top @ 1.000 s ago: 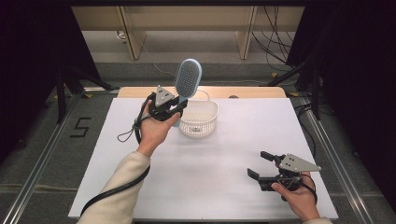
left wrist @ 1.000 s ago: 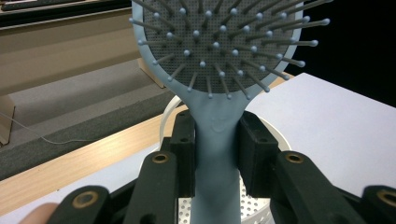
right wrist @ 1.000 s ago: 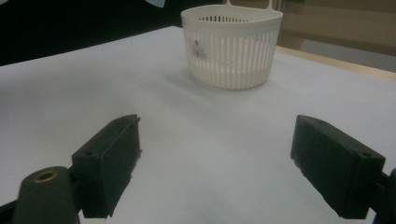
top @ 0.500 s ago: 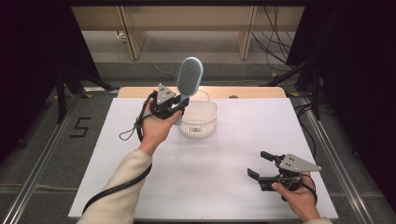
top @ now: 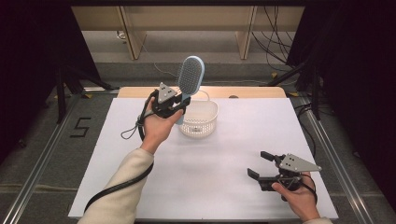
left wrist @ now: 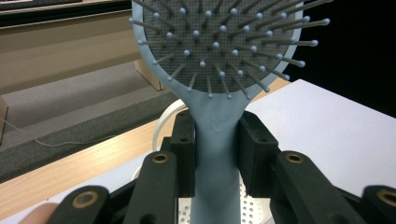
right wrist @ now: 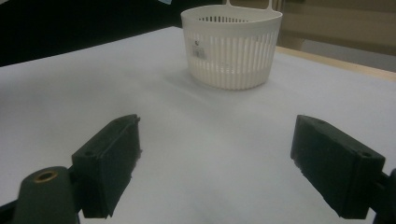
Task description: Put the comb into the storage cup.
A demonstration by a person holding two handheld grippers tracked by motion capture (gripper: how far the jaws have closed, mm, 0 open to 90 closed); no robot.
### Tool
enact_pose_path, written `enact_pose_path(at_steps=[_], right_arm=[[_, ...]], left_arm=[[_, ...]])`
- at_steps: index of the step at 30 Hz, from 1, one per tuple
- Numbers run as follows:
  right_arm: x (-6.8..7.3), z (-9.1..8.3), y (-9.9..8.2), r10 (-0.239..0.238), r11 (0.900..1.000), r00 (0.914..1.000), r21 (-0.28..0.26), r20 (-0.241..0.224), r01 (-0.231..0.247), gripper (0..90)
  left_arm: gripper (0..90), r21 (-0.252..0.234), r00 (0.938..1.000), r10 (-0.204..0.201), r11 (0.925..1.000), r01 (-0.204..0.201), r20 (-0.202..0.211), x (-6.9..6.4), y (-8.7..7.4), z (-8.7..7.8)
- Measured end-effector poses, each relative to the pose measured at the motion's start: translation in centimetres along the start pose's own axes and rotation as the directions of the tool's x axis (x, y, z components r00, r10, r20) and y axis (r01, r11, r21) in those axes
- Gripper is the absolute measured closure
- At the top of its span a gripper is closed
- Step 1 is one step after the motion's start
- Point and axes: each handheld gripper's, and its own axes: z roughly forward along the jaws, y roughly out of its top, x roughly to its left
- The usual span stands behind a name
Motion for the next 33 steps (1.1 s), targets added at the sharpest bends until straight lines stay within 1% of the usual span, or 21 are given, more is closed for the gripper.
enact_pose_path(at_steps=[20,33], right_arm=[[0.01,-0.01,0.0,0.002,1.0,1.0,-0.001,0.0,-0.002,16.5],[0.02,-0.01,0.01,0.003,1.0,1.0,-0.001,-0.001,-0.003,16.5]], left_arm=[[69.8,-0.002,1.0,0.006,1.0,-0.006,0.004,-0.04,0.49,0.47],[69.8,-0.004,1.0,-0.001,1.0,0.001,0.007,-0.04,0.61,0.76]])
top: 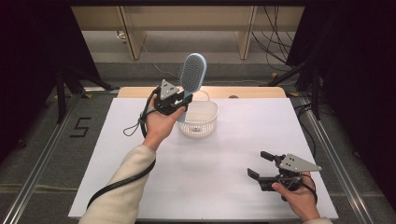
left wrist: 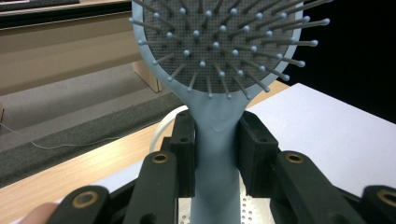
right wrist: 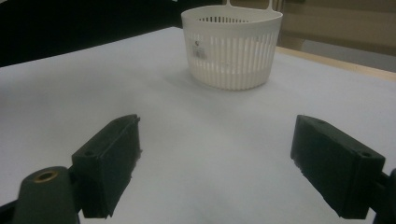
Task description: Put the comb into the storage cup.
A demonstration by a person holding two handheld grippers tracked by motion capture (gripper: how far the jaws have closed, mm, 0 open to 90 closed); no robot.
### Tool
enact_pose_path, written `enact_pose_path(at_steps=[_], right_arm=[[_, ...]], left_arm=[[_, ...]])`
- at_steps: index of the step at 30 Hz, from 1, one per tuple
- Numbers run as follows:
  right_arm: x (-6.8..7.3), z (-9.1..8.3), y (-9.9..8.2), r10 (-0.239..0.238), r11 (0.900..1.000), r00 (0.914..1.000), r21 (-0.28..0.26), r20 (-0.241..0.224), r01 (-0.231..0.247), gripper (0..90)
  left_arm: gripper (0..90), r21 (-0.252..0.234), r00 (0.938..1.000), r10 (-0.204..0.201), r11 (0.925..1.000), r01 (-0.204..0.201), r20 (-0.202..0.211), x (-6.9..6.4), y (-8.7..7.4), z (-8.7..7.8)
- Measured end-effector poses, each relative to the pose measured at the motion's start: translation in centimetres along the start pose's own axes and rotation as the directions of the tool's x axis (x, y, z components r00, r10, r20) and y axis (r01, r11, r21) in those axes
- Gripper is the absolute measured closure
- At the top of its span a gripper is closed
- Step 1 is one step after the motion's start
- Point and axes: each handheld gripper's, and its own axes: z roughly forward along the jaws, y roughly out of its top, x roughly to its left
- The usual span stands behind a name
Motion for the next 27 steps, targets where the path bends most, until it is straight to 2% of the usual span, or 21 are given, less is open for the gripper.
enact_pose_path(at_steps=[27], right_arm=[[0.0,-0.01,0.0,0.0,1.0,1.0,-0.001,-0.002,0.0,16.4]], left_arm=[[69.8,0.0,1.0,-0.001,1.0,0.001,0.006,-0.15,0.39,0.66]])
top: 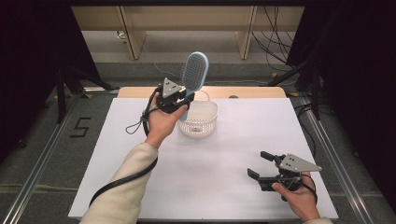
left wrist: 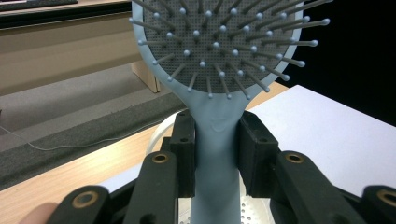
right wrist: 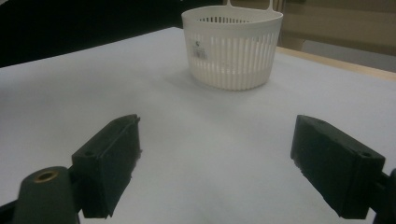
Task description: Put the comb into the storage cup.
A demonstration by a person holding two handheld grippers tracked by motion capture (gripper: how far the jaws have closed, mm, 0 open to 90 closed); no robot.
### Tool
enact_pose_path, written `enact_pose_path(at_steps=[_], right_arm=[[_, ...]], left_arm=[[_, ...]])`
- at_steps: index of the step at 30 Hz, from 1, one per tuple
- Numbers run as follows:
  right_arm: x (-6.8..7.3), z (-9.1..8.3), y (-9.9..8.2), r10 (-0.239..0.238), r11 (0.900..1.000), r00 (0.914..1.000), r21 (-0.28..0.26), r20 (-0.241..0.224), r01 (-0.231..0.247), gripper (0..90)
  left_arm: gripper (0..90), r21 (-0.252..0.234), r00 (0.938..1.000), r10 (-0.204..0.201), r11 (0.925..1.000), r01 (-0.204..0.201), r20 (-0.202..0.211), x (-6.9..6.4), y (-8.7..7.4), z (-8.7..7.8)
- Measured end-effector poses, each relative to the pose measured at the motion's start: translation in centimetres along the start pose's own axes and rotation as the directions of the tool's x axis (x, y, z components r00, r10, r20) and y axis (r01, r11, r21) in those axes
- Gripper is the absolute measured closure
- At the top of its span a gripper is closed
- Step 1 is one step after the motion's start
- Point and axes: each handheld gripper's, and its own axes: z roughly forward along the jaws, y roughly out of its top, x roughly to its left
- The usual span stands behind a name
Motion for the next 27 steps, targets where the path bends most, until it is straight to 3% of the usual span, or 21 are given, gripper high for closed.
enact_pose_path(at_steps=[27], right_arm=[[-0.06,0.0,-0.04,0.001,1.0,1.0,-0.003,-0.003,-0.001,16.5]], left_arm=[[69.8,-0.004,1.0,-0.004,1.0,0.004,0.007,0.02,0.7,0.71]])
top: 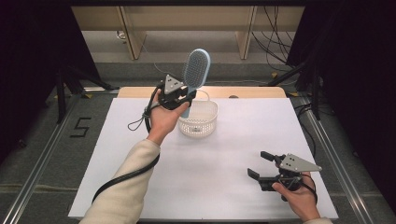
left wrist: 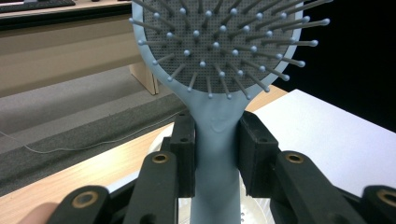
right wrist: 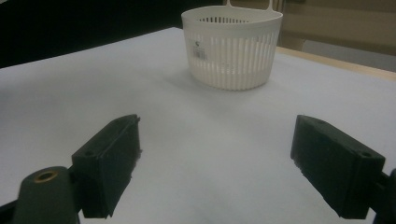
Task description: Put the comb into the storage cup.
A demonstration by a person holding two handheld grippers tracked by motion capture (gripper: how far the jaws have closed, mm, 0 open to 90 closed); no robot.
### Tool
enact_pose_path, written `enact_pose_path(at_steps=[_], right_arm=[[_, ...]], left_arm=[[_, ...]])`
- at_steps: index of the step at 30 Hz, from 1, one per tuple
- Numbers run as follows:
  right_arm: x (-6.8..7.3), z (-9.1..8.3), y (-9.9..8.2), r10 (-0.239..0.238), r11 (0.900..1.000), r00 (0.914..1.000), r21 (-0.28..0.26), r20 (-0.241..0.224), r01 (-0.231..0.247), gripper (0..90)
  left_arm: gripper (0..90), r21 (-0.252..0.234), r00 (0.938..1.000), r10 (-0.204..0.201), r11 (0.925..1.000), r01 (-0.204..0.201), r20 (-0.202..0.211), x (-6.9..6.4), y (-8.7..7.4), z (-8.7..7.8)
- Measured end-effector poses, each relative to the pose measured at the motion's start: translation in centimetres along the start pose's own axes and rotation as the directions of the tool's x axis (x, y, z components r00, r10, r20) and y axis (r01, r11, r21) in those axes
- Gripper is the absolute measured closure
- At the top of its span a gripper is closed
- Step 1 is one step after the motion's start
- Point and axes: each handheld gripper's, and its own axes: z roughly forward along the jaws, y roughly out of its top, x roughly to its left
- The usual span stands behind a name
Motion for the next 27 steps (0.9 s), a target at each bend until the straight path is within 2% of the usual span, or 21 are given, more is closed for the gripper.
enact_pose_path(at_steps=[20,27], right_arm=[[0.0,-0.04,-0.02,0.001,1.0,1.0,0.002,0.001,-0.001,16.5],[0.0,-0.03,-0.02,0.0,1.0,1.0,0.001,-0.001,0.0,16.5]], left_arm=[[69.8,-0.006,0.9998,0.018,0.9998,-0.018,-0.003,0.12,0.27,0.58],[69.8,-0.014,0.9999,0.013,0.9998,-0.013,0.006,0.06,0.17,0.87]])
